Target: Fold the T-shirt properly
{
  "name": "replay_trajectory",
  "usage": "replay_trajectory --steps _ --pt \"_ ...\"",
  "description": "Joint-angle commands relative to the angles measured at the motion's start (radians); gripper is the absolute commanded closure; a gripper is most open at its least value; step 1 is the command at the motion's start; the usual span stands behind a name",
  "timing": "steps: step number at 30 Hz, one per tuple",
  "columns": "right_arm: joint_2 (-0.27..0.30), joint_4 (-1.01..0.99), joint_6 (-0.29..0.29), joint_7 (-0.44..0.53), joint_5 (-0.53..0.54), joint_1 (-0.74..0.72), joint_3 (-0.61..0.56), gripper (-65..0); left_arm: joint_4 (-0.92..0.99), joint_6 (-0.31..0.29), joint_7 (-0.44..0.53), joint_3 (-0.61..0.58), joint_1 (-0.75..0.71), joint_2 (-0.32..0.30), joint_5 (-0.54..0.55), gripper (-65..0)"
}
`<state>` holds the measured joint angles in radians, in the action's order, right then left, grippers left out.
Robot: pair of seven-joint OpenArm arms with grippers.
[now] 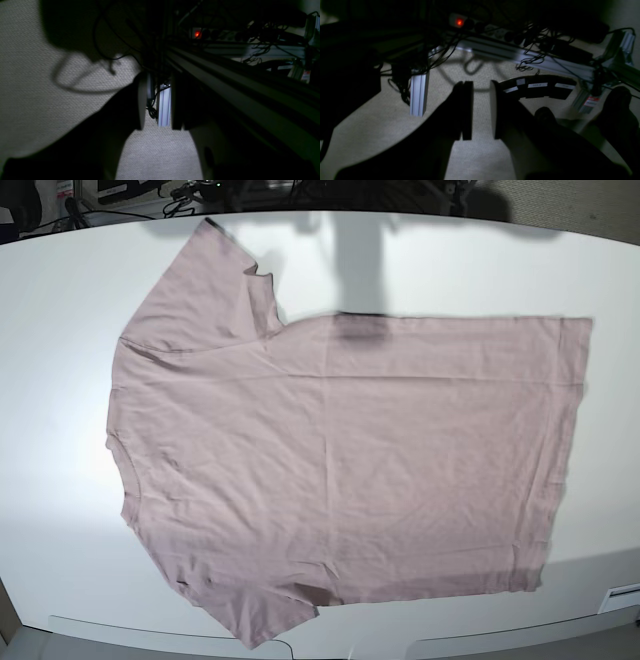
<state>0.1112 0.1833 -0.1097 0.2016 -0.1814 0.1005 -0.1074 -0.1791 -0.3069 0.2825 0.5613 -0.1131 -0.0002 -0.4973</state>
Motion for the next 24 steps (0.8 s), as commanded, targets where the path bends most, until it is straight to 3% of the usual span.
replay_trajectory --steps 1,24 --pt "0.009 0.002 -0.006 0.003 0.002 0.003 -0.001 -13.1 -0.004 -0.006 0.015 -0.002 -0.003 -0.001 0.0 -16.6" --pt "0.039 0.003 -0.024 0.118 0.001 0.087 -0.001 -13.1 -0.032 -0.007 0.034 -0.002 -0.037 -0.019 0.008 -16.6"
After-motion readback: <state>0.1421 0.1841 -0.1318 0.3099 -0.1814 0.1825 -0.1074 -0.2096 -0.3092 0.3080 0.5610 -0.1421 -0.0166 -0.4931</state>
